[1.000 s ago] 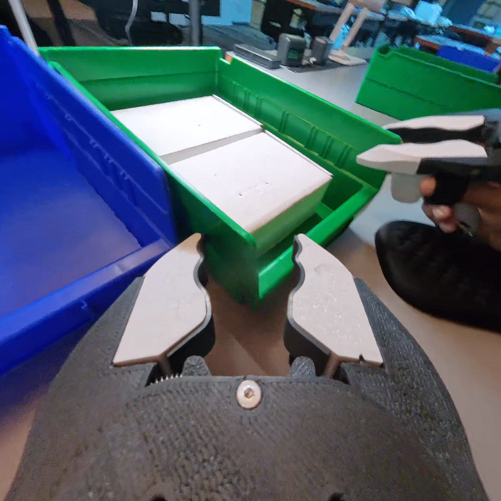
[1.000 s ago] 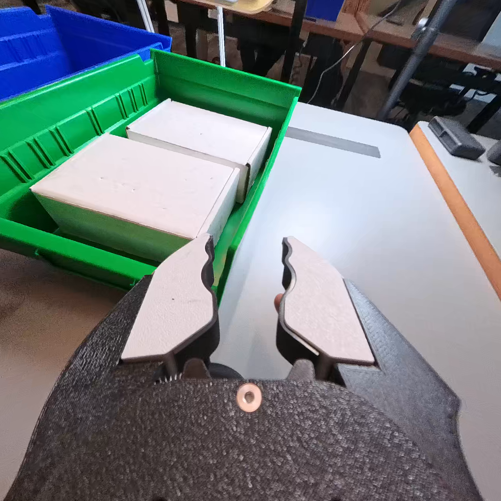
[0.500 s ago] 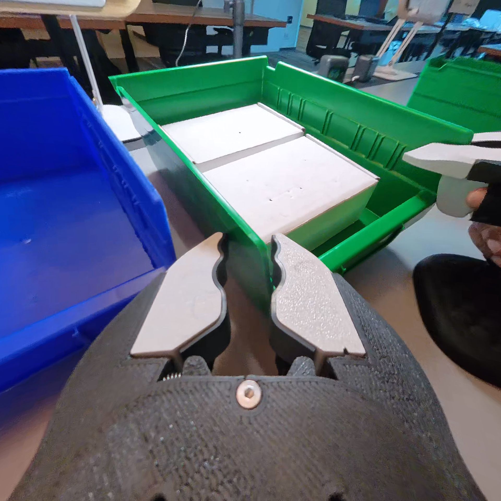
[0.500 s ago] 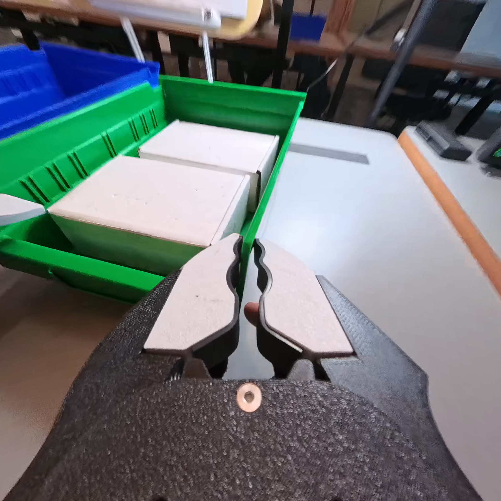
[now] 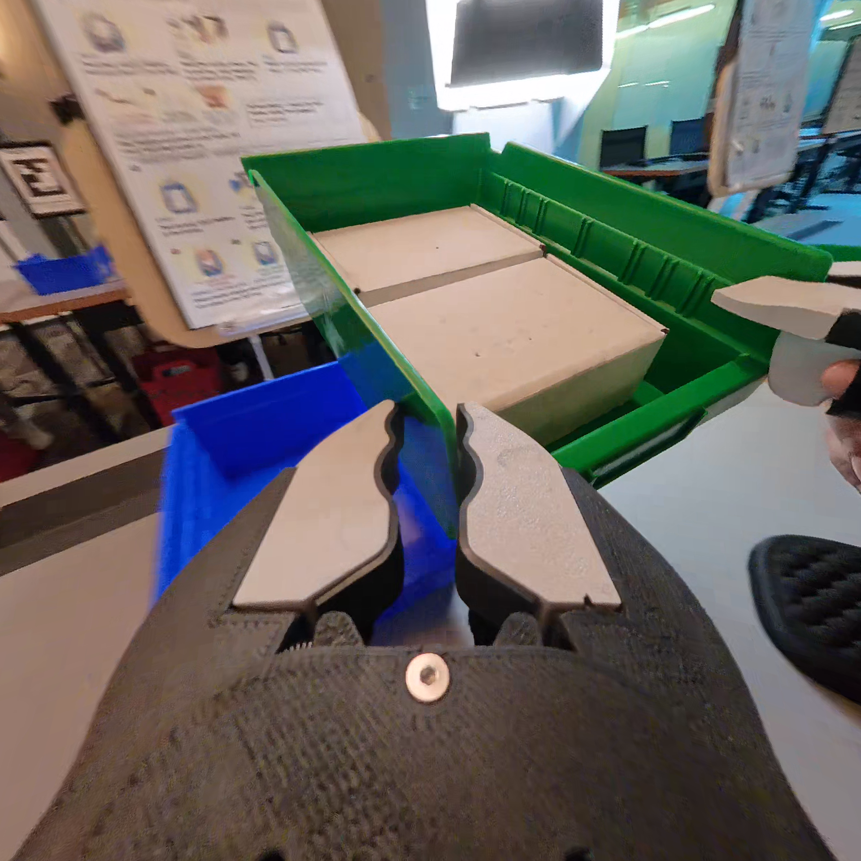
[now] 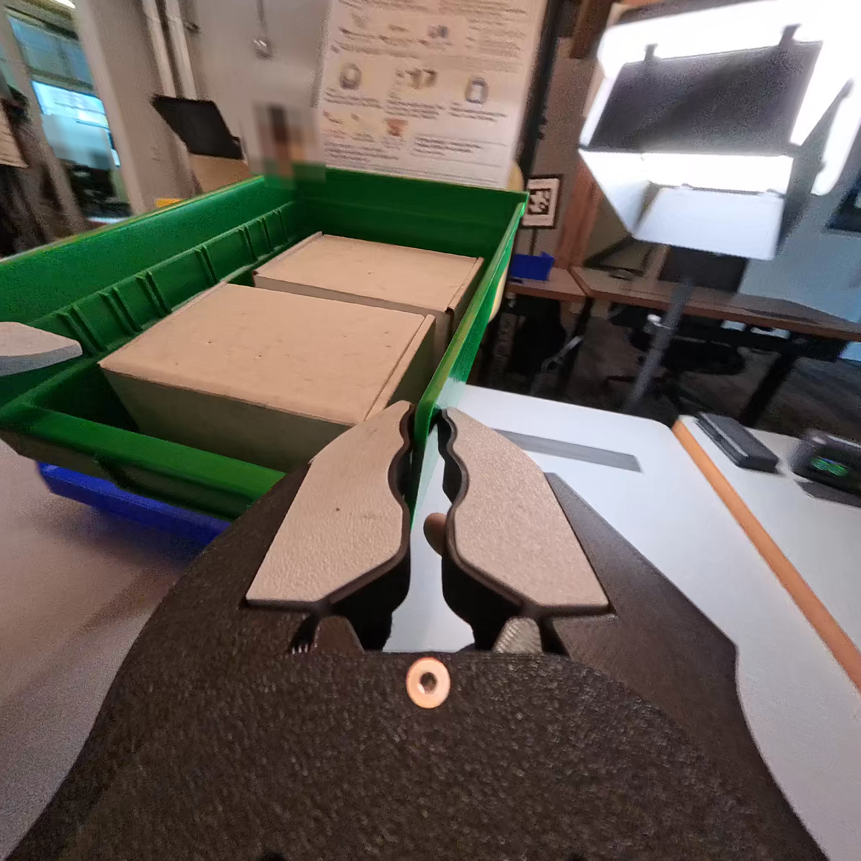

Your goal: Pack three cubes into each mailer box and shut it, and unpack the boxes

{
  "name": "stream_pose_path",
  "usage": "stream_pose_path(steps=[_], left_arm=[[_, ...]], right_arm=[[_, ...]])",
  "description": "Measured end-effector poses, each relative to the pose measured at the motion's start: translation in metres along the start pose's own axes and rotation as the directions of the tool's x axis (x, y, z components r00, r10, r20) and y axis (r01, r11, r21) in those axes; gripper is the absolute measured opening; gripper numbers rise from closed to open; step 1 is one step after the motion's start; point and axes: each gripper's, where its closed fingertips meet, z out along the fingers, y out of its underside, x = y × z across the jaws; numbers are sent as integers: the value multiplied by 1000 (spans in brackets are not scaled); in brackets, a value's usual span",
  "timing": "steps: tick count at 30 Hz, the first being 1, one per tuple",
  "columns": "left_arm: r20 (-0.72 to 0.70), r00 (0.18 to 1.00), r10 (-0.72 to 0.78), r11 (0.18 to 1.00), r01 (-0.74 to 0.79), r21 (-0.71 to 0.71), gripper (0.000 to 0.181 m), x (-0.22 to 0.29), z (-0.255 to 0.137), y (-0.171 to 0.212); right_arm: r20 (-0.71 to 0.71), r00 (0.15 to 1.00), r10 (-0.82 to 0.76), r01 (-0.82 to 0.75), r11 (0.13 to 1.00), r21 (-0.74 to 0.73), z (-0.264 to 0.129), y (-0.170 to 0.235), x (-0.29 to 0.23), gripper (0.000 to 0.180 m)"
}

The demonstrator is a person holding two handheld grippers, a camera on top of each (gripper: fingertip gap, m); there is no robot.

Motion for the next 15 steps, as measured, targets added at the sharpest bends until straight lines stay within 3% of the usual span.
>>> stream_pose_path(steps=[8,15], left_arm=[[299,954,-31,998,44,-36,16,-140,-110,3],[440,896,-51,993,94,-77,15,-226,-208,44]], right_arm=[[289,954,79,-84,996,5,62,-28,-166,8],[491,856,159,-120,987,-111,86,-2,-309,10]])
